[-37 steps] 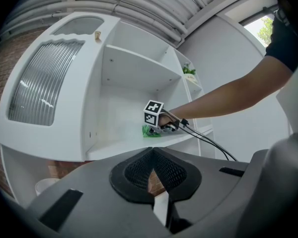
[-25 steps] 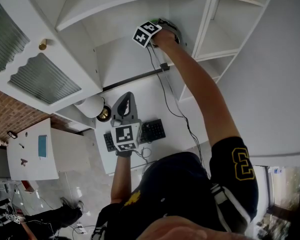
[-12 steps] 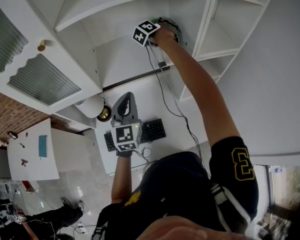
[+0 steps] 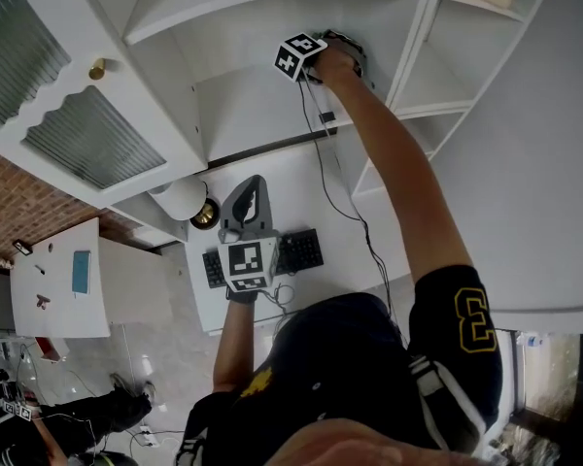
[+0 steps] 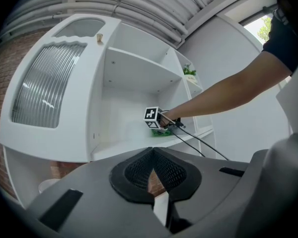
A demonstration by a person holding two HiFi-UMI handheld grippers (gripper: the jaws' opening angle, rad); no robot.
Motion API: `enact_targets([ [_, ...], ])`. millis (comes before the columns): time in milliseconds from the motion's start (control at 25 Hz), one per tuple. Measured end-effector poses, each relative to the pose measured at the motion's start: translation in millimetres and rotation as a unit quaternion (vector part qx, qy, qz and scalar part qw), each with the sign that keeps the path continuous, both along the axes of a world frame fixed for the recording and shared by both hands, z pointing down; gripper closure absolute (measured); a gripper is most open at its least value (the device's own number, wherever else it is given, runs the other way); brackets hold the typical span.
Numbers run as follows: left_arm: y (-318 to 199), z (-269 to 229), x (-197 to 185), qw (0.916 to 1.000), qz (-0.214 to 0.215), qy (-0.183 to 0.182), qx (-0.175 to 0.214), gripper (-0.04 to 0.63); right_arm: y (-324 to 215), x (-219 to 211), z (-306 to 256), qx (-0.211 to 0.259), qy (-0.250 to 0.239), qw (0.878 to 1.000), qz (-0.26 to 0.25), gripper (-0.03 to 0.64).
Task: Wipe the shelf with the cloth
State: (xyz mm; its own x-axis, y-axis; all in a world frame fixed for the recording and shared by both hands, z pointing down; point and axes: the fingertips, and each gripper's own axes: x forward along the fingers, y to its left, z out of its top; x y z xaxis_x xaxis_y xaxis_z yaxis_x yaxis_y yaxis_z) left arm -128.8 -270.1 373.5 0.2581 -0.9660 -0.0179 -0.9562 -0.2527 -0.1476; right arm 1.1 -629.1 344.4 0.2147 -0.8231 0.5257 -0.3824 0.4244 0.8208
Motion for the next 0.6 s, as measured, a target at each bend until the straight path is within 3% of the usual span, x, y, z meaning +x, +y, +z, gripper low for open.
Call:
enact_targets([
  [80,5,1,-6,1.0000,-0.006,0.002,0.000,0.577,5,-7,-8,0.003,-0.009,1.000,-0.019,0.491],
  [200,8,3,-17,0.9998,-0.012,0.013,-0.008,0.577,25,-44,-34,0.011,-0.109,0.991,-0.079,0.491],
  [360,16,-3,-15,0.9994,0.000,0.033,-0.007,0.577,75,-112,-57,-0.026,-0.232,0.958,-0.169,0.491],
  [600,26,0,-16,0.9995,-0.003,0.029,-0.011,0.577,149,-205,-42,-0.142,-0.321,0.898,-0.264,0.491],
])
